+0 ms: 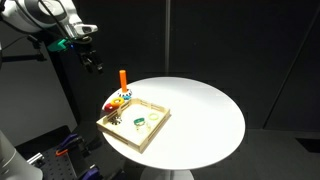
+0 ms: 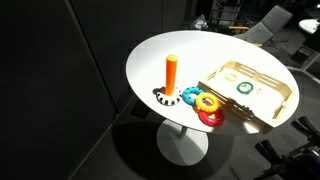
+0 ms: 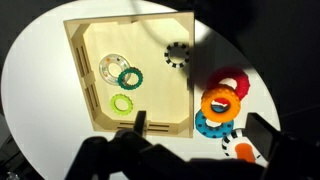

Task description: Put the orange ring on the tray

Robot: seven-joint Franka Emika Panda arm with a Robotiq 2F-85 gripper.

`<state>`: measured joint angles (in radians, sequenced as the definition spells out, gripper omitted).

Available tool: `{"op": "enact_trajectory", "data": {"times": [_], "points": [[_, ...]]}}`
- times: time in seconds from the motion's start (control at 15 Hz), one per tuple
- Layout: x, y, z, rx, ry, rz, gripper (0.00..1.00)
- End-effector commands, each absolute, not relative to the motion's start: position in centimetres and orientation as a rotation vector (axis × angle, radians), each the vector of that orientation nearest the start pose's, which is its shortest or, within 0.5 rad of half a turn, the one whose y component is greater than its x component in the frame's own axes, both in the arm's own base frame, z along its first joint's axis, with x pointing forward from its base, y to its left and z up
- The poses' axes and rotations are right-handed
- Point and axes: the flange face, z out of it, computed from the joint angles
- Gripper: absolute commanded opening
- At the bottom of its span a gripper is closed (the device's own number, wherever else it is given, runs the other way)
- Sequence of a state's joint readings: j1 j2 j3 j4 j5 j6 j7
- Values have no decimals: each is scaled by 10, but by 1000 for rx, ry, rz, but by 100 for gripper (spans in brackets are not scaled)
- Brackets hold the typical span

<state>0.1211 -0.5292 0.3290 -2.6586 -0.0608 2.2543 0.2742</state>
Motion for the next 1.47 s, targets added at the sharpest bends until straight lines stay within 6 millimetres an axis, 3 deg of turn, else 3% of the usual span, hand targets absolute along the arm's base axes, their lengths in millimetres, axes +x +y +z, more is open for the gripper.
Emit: {"op": "enact_trajectory", "data": {"times": [0.0,0.33,0.4,0.73,1.4], "points": [[378,154,400,-3222,-223,-274,100],[396,138,399,-3160,-174,-248,100],[388,140,391,-3187,-170,-248,100],[392,137,394,-3177,-162,-251,100],[420,152,341,-3063,-185,-257,100]]}}
